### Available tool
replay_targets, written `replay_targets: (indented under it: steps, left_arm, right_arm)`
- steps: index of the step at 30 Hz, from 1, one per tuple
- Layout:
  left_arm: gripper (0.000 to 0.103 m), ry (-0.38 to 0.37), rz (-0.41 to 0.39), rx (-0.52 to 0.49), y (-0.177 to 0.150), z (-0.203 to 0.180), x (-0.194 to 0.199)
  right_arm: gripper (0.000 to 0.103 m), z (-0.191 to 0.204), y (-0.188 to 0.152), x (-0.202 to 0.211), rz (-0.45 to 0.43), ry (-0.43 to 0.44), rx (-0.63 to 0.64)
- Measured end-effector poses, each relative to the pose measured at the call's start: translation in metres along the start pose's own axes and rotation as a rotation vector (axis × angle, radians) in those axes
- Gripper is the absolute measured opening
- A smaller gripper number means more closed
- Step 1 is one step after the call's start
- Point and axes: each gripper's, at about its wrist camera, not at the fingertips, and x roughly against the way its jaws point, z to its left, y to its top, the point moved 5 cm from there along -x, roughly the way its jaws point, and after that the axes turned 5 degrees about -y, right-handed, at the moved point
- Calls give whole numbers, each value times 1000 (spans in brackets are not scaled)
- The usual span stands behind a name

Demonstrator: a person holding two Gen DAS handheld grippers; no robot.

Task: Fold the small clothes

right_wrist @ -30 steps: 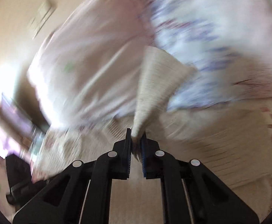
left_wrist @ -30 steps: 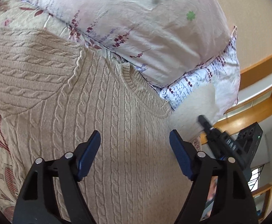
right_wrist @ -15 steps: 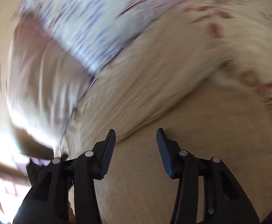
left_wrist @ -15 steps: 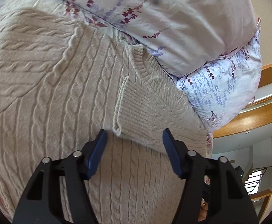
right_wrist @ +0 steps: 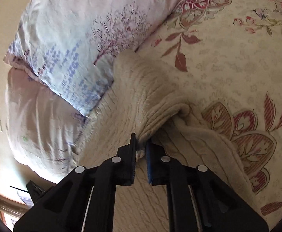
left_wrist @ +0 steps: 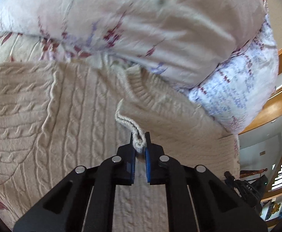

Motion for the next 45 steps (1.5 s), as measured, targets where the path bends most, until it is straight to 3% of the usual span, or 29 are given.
replay_targets:
  steps: [3, 5, 6, 7, 8, 13, 15, 19, 23, 26, 28, 30, 33, 34, 37, 41, 45]
  left_arm:
    - [11, 29, 7, -10, -12, 8, -5]
    - [15, 29, 6, -9, -14, 7, -3]
    - [18, 19, 3, 1, -15, 8, 0]
    - [28, 7, -4, 12, -15, 9, 5]
    - [37, 2, -23, 21, -16, 11, 14]
    - [44, -44, -152, 121, -18, 48, 76]
    - [45, -30, -202, 170, -19, 67, 99]
    - [45, 32, -277, 267, -30, 109, 139]
    - [45, 87, -315, 330, -44, 137, 165]
    - [47, 115, -337, 358, -53, 151, 180]
    - [47, 132, -353, 375, -55, 159, 188]
    - [47, 137, -365, 402, -56, 170, 196]
    - [47, 124, -387, 460, -54, 186, 203]
    - [47, 122, -391, 477, -53, 192, 206]
    - [46, 117, -393, 519, -43, 205, 206]
    - [46, 111, -404, 571, -32, 221, 203]
    - [45, 84, -450, 660, -20, 237, 207]
  right_arm:
    - [10, 5, -3, -9, 4, -67, 53]
    - [19, 13, -4, -8, -3, -117, 109]
    - [23, 17, -5, -5, -6, -147, 137]
    - [31, 20, -7, -2, -13, -172, 161]
    - [32, 22, -9, 3, -27, -198, 188]
    - [33, 54, -18, 34, -187, -201, 407]
    - [34, 65, -12, 25, -171, -201, 469]
    - [34, 77, 27, -13, -96, -202, 438]
    - [34, 62, 57, -57, -1, -303, 380]
    - [34, 60, 73, -65, -14, -303, 370]
    - [36, 64, 70, -62, 2, -315, 387]
    - [36, 73, 53, -49, -3, -266, 446]
    - [49, 76, 27, -34, -16, -222, 517]
    - [52, 70, 16, -37, 8, -251, 534]
    - [52, 62, 9, -35, 10, -258, 503]
    - [60, 64, 6, -26, 33, -224, 449]
    - [61, 61, 0, -19, 45, -210, 452]
